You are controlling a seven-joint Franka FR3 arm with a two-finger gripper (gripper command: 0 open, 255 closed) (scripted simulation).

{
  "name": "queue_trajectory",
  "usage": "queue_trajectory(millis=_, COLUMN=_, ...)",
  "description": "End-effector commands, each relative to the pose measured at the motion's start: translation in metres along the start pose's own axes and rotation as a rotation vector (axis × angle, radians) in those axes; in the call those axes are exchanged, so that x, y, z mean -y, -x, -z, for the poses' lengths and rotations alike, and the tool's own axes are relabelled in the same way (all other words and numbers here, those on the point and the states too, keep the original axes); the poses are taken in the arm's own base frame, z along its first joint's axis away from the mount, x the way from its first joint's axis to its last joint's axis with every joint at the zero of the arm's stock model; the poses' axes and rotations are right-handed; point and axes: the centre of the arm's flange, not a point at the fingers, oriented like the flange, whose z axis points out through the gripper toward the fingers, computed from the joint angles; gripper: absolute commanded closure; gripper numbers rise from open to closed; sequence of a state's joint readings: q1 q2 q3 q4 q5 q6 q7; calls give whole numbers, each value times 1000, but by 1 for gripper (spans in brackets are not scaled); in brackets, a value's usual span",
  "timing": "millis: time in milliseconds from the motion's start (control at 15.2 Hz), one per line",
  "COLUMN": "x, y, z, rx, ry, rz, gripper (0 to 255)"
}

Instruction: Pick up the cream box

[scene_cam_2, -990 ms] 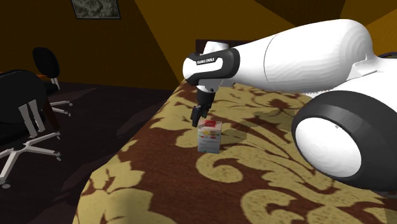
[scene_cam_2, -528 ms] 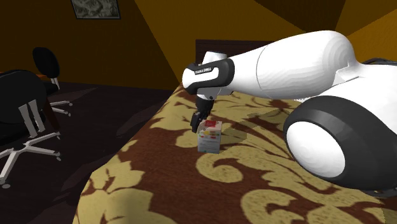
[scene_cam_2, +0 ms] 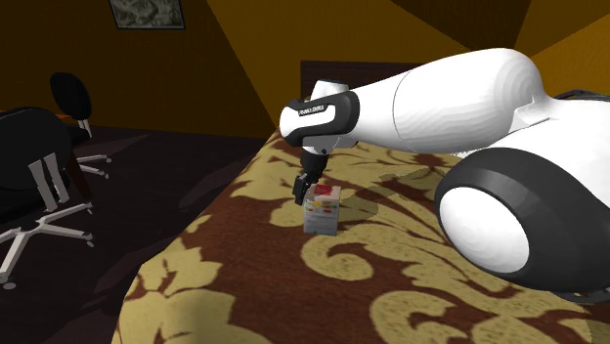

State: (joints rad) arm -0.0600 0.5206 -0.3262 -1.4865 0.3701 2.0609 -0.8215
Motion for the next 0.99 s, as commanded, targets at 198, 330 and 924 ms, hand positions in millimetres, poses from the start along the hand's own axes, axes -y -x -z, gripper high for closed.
queue_trajectory(millis=198, x=0, y=0, z=4, rx=3, ry=-1, rz=-1, gripper=255)
queue_trajectory(millis=330, x=1, y=-2, z=14, rx=3, ry=-1, rz=-1, gripper=255)
queue_trajectory(millis=924, x=4, y=-11, z=61, rx=3, ry=-1, rz=-1, gripper=255)
